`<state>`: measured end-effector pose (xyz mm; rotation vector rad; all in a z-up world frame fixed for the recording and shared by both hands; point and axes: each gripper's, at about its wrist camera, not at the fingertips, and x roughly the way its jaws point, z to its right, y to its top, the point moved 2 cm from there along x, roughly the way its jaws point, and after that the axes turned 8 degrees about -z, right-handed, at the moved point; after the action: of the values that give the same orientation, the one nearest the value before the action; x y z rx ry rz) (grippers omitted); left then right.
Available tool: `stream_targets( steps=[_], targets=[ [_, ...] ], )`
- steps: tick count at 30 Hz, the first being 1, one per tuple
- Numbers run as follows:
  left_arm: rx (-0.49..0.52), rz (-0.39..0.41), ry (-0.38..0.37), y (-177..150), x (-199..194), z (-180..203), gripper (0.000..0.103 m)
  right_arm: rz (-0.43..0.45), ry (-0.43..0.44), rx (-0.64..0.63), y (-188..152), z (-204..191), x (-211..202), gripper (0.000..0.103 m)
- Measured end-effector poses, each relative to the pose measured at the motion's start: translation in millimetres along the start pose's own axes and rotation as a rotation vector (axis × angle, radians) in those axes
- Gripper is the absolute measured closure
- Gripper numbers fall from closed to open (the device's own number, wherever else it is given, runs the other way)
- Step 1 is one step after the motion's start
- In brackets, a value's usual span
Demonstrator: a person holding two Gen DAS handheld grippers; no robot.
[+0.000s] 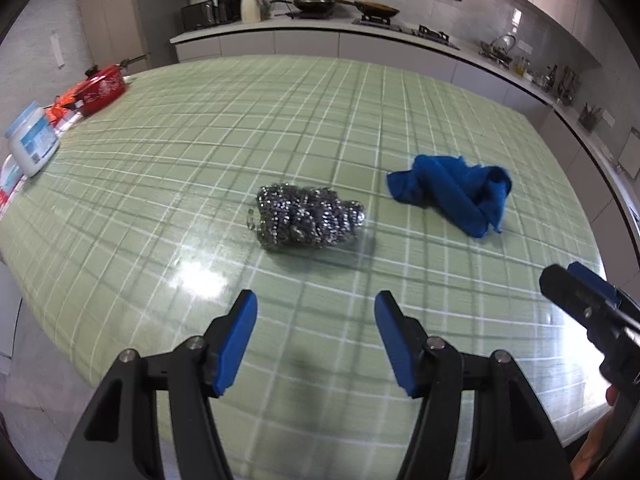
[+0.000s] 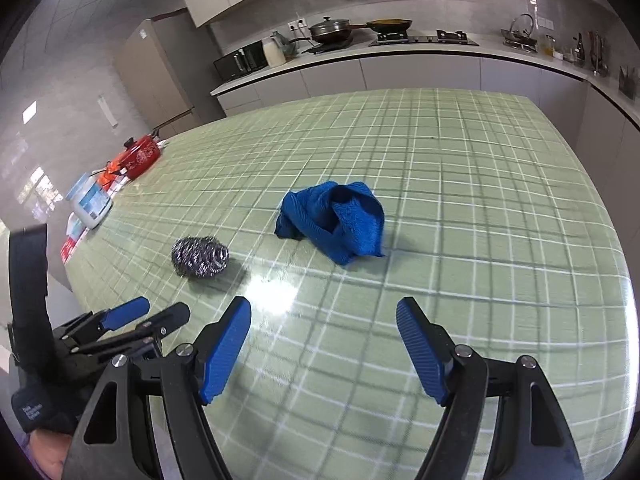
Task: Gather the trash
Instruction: 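Move both open tools back over the steel wool and blue rag, then grasp the steel wool with the left gripper while the right gripper grasps the blue rag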
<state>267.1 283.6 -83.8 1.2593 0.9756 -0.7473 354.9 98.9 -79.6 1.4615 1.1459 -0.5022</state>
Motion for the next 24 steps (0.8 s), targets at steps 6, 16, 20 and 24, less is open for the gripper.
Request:
stream_targets(
  steps=[6,16,20,24],
  targets=[
    [0.101,-0.044,-0.065,23,25,-2,0.040,-0.004,-0.044,0.083,10,-13,23,0.026],
    [0.251,-0.026,-0.154,62,33,8,0.040,0.031,-0.145,0.207,24,-17,34,0.026],
    [0.272,-0.031,-0.140,70,39,5,0.040,0.033,-0.159,0.239,29,-10,37,0.026],
    [0.269,-0.045,-0.151,75,49,6,0.040,0.035,-0.166,0.232,37,-6,41,0.026]
  ],
)
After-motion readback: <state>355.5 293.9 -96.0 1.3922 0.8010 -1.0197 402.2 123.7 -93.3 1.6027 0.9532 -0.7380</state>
